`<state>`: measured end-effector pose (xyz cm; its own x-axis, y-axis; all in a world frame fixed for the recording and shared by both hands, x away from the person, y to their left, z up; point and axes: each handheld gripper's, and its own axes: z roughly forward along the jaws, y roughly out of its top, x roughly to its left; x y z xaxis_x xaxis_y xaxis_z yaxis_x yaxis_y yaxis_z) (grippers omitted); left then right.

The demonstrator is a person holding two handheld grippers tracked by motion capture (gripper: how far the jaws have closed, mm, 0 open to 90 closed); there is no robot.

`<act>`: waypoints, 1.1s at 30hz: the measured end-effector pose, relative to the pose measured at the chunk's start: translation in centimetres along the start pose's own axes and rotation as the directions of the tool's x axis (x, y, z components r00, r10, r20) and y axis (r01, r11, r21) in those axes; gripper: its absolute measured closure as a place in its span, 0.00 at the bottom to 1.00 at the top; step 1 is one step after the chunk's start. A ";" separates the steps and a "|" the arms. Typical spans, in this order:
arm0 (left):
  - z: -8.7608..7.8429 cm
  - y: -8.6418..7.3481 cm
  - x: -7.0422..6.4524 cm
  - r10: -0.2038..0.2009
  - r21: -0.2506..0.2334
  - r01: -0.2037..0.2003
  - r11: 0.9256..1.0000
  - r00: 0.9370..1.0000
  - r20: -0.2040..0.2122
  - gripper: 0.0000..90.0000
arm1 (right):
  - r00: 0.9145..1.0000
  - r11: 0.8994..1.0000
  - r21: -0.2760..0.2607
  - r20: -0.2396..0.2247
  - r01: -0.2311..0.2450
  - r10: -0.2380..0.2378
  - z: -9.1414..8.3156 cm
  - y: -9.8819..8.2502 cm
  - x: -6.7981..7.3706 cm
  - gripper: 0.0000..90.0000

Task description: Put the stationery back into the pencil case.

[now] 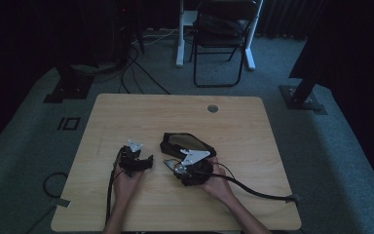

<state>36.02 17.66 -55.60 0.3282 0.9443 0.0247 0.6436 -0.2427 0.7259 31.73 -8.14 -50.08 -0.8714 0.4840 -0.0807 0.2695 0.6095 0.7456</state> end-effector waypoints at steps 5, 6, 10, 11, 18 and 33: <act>0.0 0.0 0.0 0.000 0.000 0.000 1.000 1.000 0.000 0.26 | 1.000 1.000 -0.004 0.001 0.006 -0.006 -0.1 0.1 0.1 0.46; 0.0 0.0 0.0 0.000 0.000 0.000 1.000 1.000 0.000 0.26 | 1.000 1.000 -0.006 0.002 0.006 -0.006 -0.2 0.1 0.1 0.46; 0.0 0.0 0.0 0.000 0.000 0.000 1.000 1.000 0.000 0.26 | 1.000 1.000 -0.014 0.007 0.007 -0.007 -0.4 0.3 0.0 0.46; 0.0 0.0 0.0 0.000 0.000 0.000 1.000 1.000 0.000 0.26 | 1.000 1.000 -0.015 0.008 0.005 -0.005 -0.4 0.3 0.0 0.46; 0.0 0.0 0.0 0.000 0.000 0.000 1.000 1.000 0.000 0.26 | 1.000 1.000 -0.025 0.010 0.006 -0.006 -0.7 0.4 -0.1 0.46; 0.0 0.0 0.0 0.000 0.000 0.000 1.000 1.000 0.000 0.26 | 1.000 0.999 -0.047 0.017 0.005 -0.005 -1.3 0.8 -0.2 0.46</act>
<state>36.02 17.66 -55.60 0.3281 0.9443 0.0246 0.6437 -0.2426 0.7258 31.62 -8.60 -48.58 -0.8653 0.4921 -0.0957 0.2454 0.5822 0.7751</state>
